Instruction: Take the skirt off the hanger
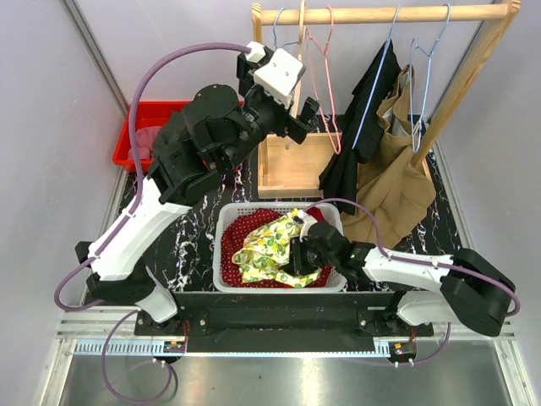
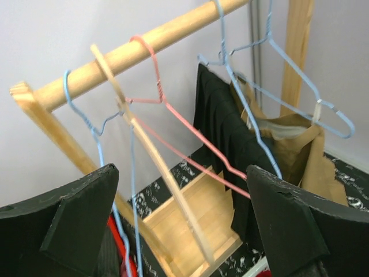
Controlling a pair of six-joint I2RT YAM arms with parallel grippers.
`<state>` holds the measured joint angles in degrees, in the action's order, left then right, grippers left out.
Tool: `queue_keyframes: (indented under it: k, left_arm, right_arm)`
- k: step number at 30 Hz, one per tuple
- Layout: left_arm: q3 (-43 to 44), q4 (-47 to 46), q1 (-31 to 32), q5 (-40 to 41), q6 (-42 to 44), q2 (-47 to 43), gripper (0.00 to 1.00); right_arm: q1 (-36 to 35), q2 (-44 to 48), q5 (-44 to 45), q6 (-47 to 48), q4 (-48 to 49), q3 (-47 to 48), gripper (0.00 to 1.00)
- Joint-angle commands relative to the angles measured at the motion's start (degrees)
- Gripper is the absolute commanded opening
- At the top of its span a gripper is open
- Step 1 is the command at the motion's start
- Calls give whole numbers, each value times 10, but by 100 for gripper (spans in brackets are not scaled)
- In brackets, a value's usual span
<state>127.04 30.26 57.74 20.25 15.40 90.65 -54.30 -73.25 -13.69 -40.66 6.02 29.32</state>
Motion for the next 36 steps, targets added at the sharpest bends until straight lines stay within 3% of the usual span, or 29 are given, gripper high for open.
queue_keyframes:
  k: [1,5,9,13,15,19,20,23,24,26,31,36]
  left_arm:
    - [55,-58,21,-35,34,23,99]
    - [62,-78,29,-17,38,33,99]
    - [31,-78,29,19,38,11,99]
    - [-15,-76,28,44,45,-32,99]
    - [-35,-70,26,48,46,-56,99]
    - [-82,-67,26,49,49,-100,99]
    - [-91,-66,26,49,48,-105,99]
    - [-110,-64,25,47,45,-113,99]
    - [-109,-63,25,45,43,-113,99]
    - [-103,-57,25,37,33,-108,99]
    - [-91,-53,25,31,26,-98,99]
    - [-80,-48,25,26,18,-93,99]
  right_arm:
    - [-23,37,-12,27,-56,21,43]
    - [-34,151,75,95,-274,137,57]
    - [-34,232,104,138,-434,322,68]
    - [-34,246,125,147,-543,468,72]
    - [-34,236,170,162,-583,563,69]
    - [-34,204,403,222,-584,689,59]
    - [-34,193,509,246,-559,702,59]
    - [-34,122,640,343,-503,768,62]
    - [-33,83,659,384,-487,779,68]
    - [-22,49,676,421,-437,802,70]
    - [97,-34,606,417,-394,836,70]
    - [174,-94,586,438,-368,868,70]
